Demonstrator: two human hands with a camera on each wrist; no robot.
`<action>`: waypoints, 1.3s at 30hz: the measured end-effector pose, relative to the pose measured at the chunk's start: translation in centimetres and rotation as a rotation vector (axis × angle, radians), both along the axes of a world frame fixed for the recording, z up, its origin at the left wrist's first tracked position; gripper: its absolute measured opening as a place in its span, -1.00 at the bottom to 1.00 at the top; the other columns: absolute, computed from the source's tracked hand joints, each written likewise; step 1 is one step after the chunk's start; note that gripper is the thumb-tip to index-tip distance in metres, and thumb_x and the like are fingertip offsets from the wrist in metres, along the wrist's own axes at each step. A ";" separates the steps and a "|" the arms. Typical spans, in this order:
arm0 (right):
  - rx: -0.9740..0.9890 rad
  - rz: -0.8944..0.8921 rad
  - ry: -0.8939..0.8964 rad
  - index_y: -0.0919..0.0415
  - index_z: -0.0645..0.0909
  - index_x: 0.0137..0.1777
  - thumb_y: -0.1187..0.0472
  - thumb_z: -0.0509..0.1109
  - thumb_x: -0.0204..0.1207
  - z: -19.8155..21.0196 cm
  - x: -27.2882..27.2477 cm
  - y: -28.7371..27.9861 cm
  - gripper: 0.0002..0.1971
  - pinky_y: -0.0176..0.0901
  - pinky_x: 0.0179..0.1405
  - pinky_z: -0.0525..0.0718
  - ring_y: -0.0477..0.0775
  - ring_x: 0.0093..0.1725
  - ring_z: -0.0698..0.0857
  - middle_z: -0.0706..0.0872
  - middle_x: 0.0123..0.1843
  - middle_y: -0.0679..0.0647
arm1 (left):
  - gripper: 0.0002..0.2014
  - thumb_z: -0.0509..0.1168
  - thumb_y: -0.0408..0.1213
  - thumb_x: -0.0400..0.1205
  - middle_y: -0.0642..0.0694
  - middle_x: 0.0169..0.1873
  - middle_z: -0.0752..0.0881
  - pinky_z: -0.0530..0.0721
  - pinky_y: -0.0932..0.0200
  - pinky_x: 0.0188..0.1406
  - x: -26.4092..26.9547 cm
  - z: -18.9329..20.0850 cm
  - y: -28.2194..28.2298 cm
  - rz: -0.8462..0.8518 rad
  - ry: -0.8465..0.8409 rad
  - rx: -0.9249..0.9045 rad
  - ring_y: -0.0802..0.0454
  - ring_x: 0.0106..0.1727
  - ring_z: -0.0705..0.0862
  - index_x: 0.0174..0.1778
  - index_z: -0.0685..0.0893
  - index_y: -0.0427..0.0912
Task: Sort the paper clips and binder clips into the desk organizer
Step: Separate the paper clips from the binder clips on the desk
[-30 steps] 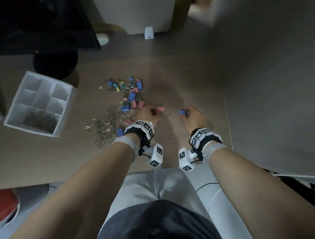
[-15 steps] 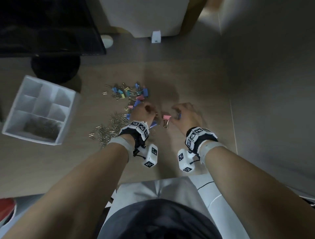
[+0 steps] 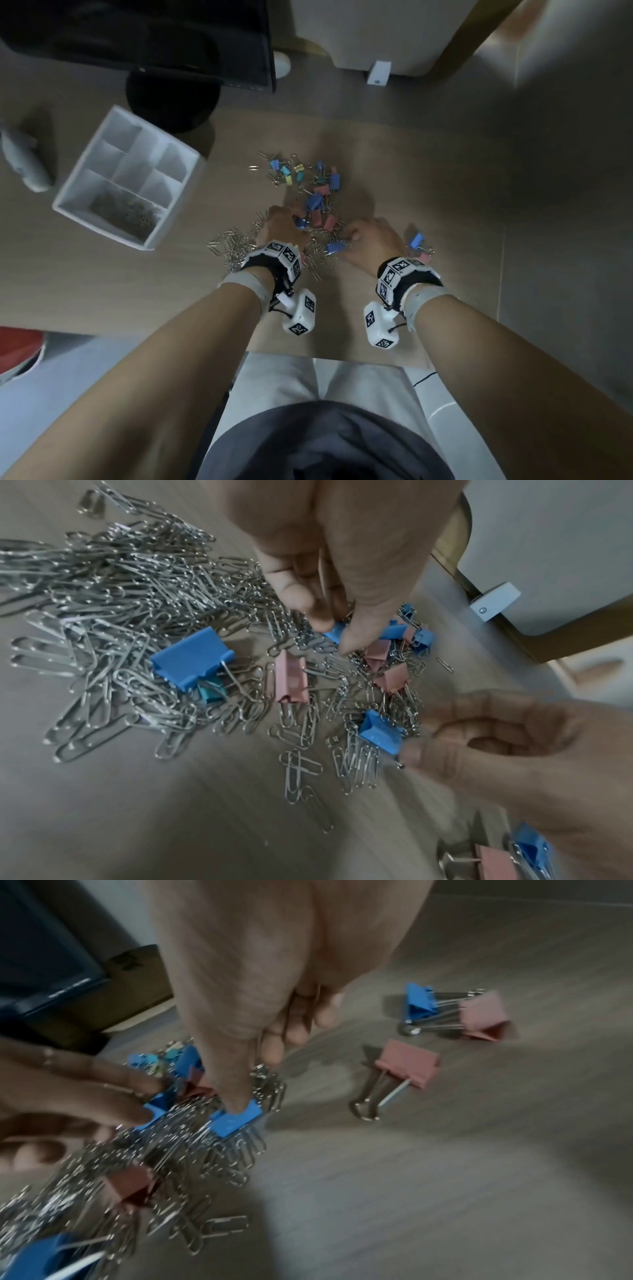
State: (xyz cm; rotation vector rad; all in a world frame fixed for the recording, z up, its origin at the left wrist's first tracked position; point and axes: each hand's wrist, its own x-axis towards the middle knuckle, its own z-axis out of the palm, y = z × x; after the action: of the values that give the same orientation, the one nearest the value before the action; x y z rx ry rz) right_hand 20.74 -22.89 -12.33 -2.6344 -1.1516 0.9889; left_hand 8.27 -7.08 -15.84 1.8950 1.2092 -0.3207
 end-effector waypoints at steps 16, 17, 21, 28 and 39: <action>0.111 0.179 -0.059 -0.01 0.62 0.21 -0.26 0.32 0.56 -2.1 -0.4 0.9 -0.60 0.00 0.02 0.56 0.14 0.14 0.62 0.71 0.09 0.01 | -0.77 0.48 -0.17 0.45 -0.20 0.12 0.64 0.73 -0.03 0.09 -0.9 0.0 0.6 -0.038 0.068 0.166 -0.21 0.00 0.73 0.03 0.79 -0.03; 0.123 0.169 -0.046 0.00 0.60 0.21 -0.26 0.28 0.57 -2.0 -0.5 1.0 -0.59 -0.01 -0.02 0.56 0.14 0.12 0.62 0.71 0.07 0.01 | -0.80 0.47 -0.18 0.44 -0.18 0.09 0.64 0.75 0.02 0.05 -1.0 0.3 0.6 -0.008 0.035 0.170 -0.18 -0.06 0.73 -0.02 0.80 0.00; 0.161 0.128 0.011 0.02 0.54 0.19 -0.18 0.17 0.62 -1.1 -0.7 1.6 -0.66 -0.06 -0.23 0.50 0.17 -0.07 0.60 0.67 -0.13 0.02 | -0.83 0.50 -0.11 0.48 -0.12 0.10 0.54 0.68 0.12 0.00 -1.5 1.6 0.2 0.111 -0.035 0.177 -0.07 -0.12 0.66 -0.03 0.78 0.03; 0.200 0.014 -0.064 0.22 0.63 -0.12 -0.06 0.10 0.72 0.0 -1.2 3.4 -0.58 -0.04 -0.28 0.58 0.30 -0.17 0.65 0.70 -0.18 0.19 | -0.81 0.58 -0.08 0.40 0.03 -0.18 0.82 0.81 0.02 -0.10 -2.1 3.3 1.1 0.295 -0.186 0.099 0.07 -0.21 0.79 -0.11 0.83 0.03; 0.290 -0.110 0.028 0.11 0.59 0.06 -0.03 0.10 0.72 0.8 0.6 2.6 -0.70 -0.08 -0.26 0.47 0.13 -0.15 0.65 0.69 -0.09 0.00 | -0.87 0.40 -0.20 0.58 0.02 -0.18 0.84 0.80 -0.05 0.05 -0.7 4.6 0.0 0.451 -0.371 -0.107 -0.01 -0.13 0.82 0.01 0.79 0.00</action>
State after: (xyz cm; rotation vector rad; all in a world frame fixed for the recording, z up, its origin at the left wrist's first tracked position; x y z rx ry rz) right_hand 21.32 -20.25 -11.49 -2.4173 -1.0429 0.7717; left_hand 7.60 -7.09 -11.24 1.4554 1.2871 0.1979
